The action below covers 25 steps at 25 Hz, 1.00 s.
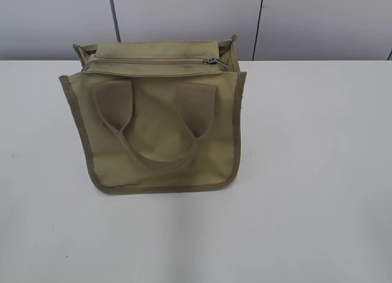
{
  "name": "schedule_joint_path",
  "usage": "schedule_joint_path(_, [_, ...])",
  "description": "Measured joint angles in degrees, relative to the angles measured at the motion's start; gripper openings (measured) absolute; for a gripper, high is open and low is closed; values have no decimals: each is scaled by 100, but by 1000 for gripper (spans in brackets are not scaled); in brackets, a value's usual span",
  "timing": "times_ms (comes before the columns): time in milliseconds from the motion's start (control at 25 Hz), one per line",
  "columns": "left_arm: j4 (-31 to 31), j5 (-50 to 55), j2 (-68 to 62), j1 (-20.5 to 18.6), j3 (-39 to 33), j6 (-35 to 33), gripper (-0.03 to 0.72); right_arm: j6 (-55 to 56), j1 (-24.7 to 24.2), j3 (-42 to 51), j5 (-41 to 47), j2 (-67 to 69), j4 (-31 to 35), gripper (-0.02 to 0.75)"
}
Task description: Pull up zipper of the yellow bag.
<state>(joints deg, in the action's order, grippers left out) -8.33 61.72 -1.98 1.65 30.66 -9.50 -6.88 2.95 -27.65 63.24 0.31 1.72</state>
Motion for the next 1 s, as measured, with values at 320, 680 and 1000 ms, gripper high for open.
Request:
schedule_joint_path(320, [0,-2,222,-14,0,0,499,0,-388,0,0,-65,6,573])
schedule_joint_path(680, [0,-2,222,-14,-6,0,499,0,-389,0,0,-65,17,573])
schedule_joint_path(1000, [0,-2,222,-14,-6,0,499,0,-389,0,0,-65,17,573])
